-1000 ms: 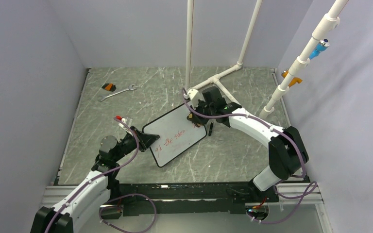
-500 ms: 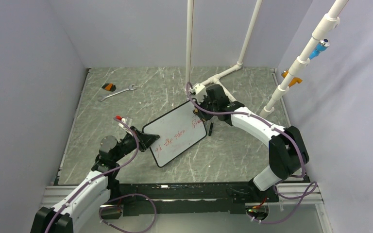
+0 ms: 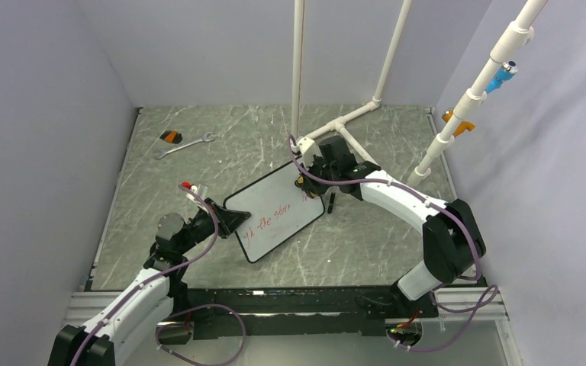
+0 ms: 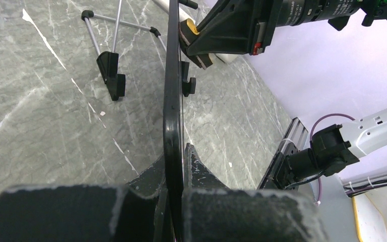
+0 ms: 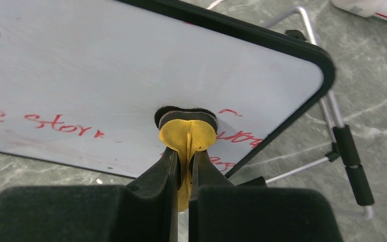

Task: Erase the whiteboard
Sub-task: Erase the whiteboard at the center of the board.

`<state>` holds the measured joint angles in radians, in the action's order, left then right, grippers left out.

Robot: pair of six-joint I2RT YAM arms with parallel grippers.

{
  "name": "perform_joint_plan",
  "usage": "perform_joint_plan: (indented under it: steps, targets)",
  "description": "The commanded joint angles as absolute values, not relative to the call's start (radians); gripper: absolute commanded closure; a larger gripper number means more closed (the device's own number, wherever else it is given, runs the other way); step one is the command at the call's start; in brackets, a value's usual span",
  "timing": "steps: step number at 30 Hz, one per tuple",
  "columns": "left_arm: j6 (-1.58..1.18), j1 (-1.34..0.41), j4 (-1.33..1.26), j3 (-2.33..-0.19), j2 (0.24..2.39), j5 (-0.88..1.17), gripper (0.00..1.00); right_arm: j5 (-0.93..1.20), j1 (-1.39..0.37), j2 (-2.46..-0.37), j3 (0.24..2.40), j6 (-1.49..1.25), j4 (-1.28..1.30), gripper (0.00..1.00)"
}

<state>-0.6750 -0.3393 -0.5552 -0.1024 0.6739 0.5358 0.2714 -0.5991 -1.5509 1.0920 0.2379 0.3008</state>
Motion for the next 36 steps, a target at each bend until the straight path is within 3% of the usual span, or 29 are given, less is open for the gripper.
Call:
perform_joint_plan:
  steps: [1, 8, 14, 17, 24, 28, 31, 36]
  targets:
    - [-0.668, -0.385, -0.596, -0.118, 0.669, 0.763, 1.00, 0.069, -0.559, -1.519, 1.073, 0.157, 0.144, 1.00]
    - [-0.668, -0.388, -0.603, -0.125, 0.687, 0.772, 1.00, 0.060, -0.547, -1.533, 1.066, 0.160, 0.138, 1.00]
    - [-0.666, -0.391, -0.597, -0.128, 0.683, 0.770, 1.00, 0.412, -0.592, -1.525, 1.091, 0.261, 0.243, 1.00]
    - [-0.666, -0.391, -0.597, -0.129, 0.686, 0.773, 1.00, 0.478, -0.608, -1.524, 1.102, 0.270, 0.263, 1.00]
    - [-0.663, -0.393, -0.595, -0.128, 0.682, 0.769, 1.00, 0.068, -0.553, -1.519, 1.066, 0.146, 0.139, 1.00]
    - [-0.663, -0.394, -0.601, -0.127, 0.688, 0.771, 1.00, 0.017, -0.535, -1.517, 1.057, 0.153, 0.130, 1.00]
    - [-0.664, -0.394, -0.601, -0.127, 0.687, 0.773, 1.00, 0.085, -0.534, -1.533, 1.071, 0.198, 0.171, 1.00]
    - [-0.660, -0.396, -0.588, -0.124, 0.671, 0.764, 1.00, 0.368, -0.578, -1.563, 1.106, 0.397, 0.343, 1.00]
